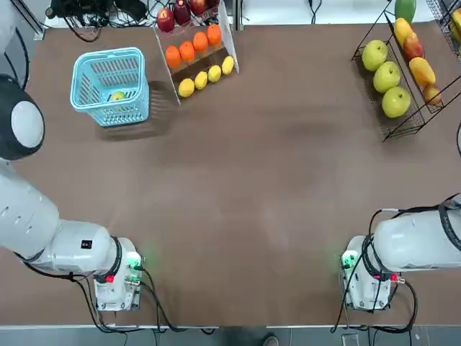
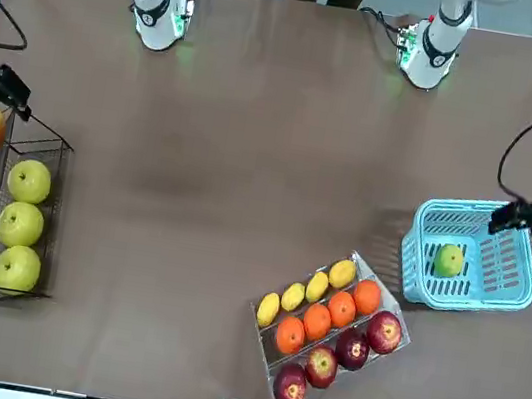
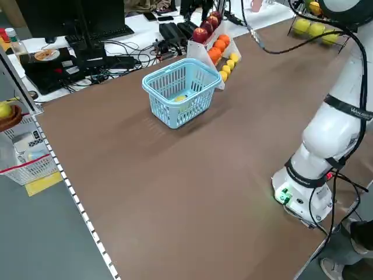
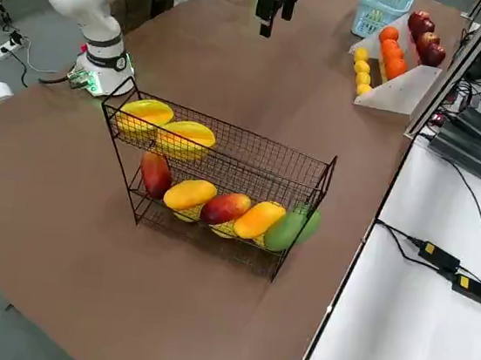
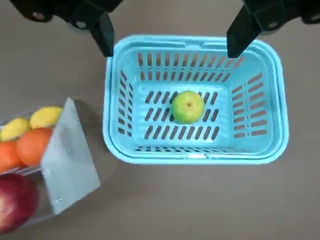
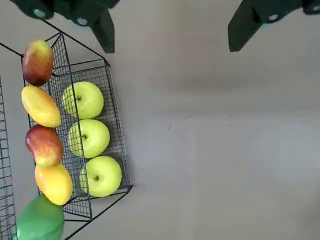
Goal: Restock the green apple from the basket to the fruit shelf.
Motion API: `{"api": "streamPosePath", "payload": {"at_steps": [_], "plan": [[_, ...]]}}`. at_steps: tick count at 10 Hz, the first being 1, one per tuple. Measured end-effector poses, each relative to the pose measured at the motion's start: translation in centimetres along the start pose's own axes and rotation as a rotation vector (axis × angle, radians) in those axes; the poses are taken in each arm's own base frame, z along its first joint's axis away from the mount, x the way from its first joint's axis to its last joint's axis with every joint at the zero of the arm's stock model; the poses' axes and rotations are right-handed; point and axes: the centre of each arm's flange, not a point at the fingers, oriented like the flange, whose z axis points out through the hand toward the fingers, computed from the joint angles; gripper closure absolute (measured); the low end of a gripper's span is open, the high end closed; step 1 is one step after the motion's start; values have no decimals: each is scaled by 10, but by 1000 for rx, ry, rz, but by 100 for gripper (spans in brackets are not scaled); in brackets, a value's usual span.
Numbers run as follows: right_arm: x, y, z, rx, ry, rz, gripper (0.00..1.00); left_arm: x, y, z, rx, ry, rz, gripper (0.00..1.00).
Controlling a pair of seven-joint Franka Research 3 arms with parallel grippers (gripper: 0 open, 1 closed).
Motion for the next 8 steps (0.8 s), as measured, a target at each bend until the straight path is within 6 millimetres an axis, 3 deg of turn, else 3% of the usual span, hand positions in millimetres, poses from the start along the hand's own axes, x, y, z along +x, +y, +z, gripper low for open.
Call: {"api": "streamPosePath", "payload": {"at_steps": [3,5,8], "plan": [[0,-1,0,10,0,1,0,-3,2,67,5,31,3,0],[0,-1,0,11,-1,1,0,-12,-8,110,5,31,-12,1],[0,-3,1,12,-6,-3,0,-25,-22,138,9,-17,-34,3]]}}
